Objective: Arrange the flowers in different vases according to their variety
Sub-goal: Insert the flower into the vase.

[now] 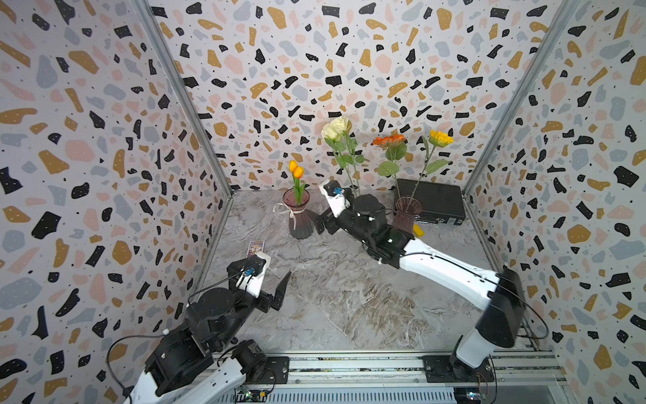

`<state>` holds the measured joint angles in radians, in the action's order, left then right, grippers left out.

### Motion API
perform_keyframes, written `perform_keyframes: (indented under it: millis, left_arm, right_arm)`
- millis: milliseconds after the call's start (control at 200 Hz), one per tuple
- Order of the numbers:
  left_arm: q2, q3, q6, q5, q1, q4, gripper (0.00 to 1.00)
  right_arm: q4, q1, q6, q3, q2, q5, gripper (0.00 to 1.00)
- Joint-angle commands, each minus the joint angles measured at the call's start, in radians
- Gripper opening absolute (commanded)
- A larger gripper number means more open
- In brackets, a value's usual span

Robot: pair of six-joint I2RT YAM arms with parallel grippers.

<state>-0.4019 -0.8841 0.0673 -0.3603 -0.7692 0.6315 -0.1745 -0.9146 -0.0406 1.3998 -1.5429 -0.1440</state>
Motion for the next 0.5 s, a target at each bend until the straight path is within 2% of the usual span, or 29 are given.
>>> perform_keyframes:
  millis: [0, 160, 230, 325, 496]
  left_arm:
    - [-0.014, 0.003, 0.01, -0.057, -0.003, -0.152, 0.99]
    - [0.015, 0.105, 0.017, -0.152, -0.003, -0.285, 1.0]
    - [0.017, 0.164, 0.016, -0.22, -0.003, -0.349, 1.0]
    - [-0.01, 0.238, 0.022, -0.324, -0.002, -0.435, 1.0]
    - [-0.158, 0.444, 0.15, -0.585, 0.008, -0.874, 1.0]
  right_arm:
    - [0.092, 0.01, -0.039, -0.165, 0.241, -0.203, 1.0]
    - [0.314, 0.016, -0.076, -0.355, 0.53, -0.539, 1.0]
    - [0.388, 0.034, -0.075, -0.433, 0.63, -0.636, 1.0]
    - [0.439, 0.086, -0.074, -0.545, 0.756, -0.667, 1.0]
    - [0.396, 0.229, -0.033, -0.733, 0.919, -0.689, 1.0]
